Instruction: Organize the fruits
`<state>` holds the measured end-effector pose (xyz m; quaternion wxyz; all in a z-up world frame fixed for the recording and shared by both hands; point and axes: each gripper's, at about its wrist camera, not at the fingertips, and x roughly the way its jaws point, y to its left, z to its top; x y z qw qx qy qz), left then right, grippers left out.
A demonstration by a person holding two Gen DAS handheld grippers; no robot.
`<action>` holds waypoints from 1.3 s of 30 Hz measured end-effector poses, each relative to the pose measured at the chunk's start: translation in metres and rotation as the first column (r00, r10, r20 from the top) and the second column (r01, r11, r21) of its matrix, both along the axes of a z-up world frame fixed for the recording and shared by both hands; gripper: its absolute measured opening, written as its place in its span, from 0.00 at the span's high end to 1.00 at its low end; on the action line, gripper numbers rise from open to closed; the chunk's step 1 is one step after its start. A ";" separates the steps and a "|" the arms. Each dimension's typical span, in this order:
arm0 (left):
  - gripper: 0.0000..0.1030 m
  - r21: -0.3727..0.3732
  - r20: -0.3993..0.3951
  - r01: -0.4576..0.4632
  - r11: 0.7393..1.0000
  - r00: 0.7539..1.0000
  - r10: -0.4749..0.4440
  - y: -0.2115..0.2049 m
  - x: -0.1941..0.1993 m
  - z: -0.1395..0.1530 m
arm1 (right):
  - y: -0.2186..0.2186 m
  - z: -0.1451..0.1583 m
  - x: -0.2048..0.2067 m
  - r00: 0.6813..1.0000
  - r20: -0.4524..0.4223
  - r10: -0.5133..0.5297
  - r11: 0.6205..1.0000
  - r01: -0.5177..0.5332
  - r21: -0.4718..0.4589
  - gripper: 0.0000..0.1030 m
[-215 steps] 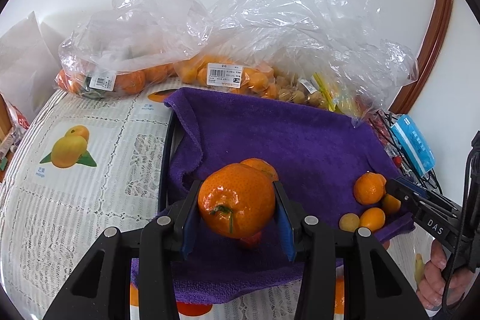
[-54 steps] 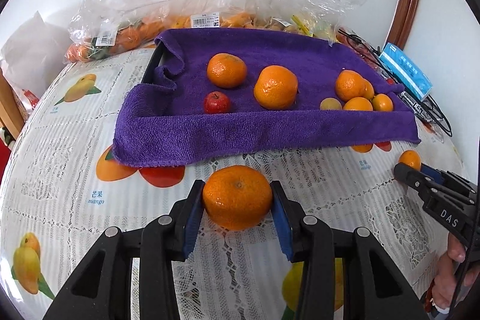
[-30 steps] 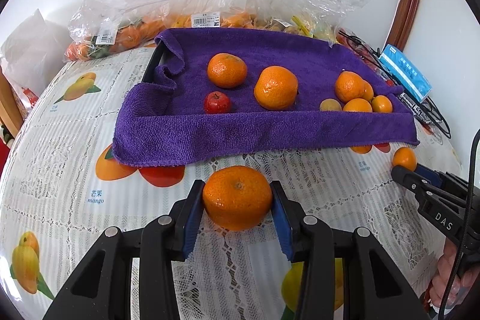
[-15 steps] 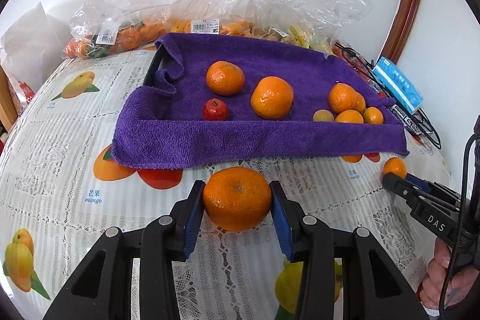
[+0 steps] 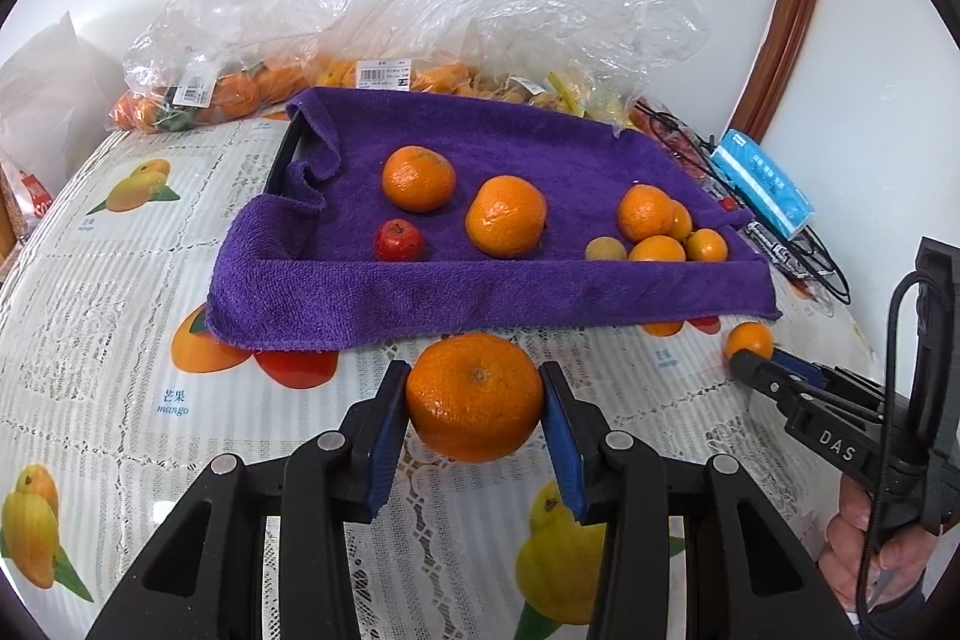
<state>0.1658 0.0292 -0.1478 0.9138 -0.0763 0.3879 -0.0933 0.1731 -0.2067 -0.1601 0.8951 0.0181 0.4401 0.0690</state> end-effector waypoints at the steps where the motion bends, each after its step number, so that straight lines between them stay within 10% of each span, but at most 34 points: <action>1: 0.61 -0.002 0.002 0.003 1.000 1.000 -0.003 0.000 0.000 0.000 | 0.001 0.001 -0.001 1.000 0.008 0.000 1.000 0.000 -0.006 0.70; 22: 0.61 -0.009 0.006 0.012 1.000 1.000 -0.012 -0.002 -0.005 0.003 | 0.003 -0.003 -0.001 1.000 -0.027 -0.002 1.000 0.002 0.002 0.93; 27: 0.61 -0.004 0.001 0.015 1.000 1.000 -0.015 -0.003 -0.004 0.002 | 0.004 -0.003 0.003 0.999 -0.037 -0.006 1.000 0.006 0.000 0.90; 32: 0.61 -0.011 -0.007 0.011 1.000 1.000 -0.011 -0.002 -0.003 0.001 | -0.008 -0.001 0.010 0.997 -0.023 -0.071 0.997 0.070 -0.037 0.64; 39: 0.61 -0.006 -0.016 0.016 1.000 1.000 -0.016 -0.004 -0.001 -0.002 | -0.020 -0.002 0.027 0.993 -0.023 -0.113 0.993 0.111 -0.049 0.64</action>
